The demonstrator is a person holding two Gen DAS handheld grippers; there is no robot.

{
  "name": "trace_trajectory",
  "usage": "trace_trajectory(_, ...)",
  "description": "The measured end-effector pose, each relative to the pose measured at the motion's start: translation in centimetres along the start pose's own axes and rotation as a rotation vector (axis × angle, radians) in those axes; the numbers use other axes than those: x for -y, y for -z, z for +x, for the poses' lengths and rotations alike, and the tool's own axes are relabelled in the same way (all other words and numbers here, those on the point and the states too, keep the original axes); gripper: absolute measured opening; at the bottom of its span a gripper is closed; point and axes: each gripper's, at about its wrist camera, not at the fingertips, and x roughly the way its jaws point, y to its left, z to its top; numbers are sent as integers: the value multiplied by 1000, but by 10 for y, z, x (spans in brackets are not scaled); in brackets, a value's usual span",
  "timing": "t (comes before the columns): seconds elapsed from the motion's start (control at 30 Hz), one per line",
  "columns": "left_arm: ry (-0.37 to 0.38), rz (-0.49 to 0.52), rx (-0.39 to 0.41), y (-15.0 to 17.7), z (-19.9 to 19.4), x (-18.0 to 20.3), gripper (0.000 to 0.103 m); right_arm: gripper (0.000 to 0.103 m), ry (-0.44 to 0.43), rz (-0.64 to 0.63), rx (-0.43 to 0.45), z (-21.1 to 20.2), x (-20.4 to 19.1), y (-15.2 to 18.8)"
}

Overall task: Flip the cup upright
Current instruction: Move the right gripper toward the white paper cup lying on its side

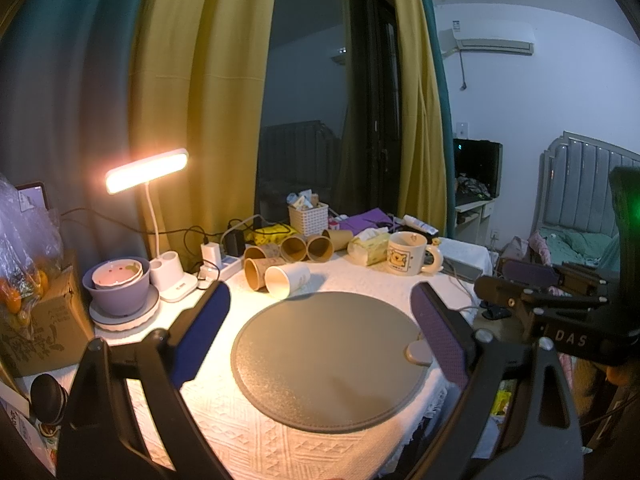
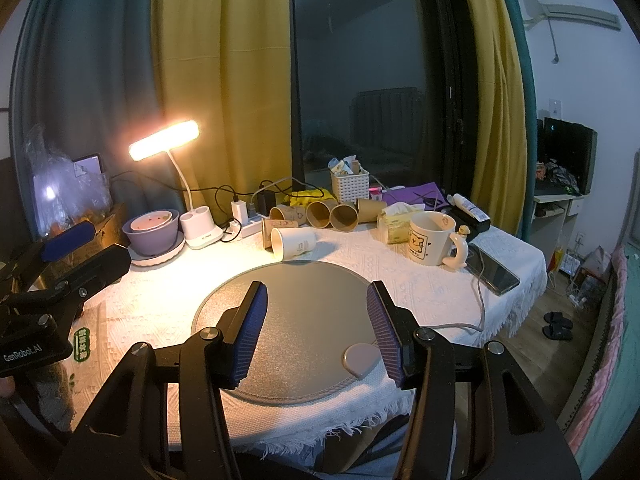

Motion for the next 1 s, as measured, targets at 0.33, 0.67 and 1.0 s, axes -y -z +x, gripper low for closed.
trace_trajectory(0.33,31,107,-112,0,44,4,93,55,-24,-8,-48,29,5,3)
trace_trajectory(0.67,-23,118,-230,-2,120,-18,93,69,-47,15,-134,103,30,-8)
trace_trajectory(1.0,-46,117,-328,-15,203,-30,93,69,-65,37,-197,177,61,-28)
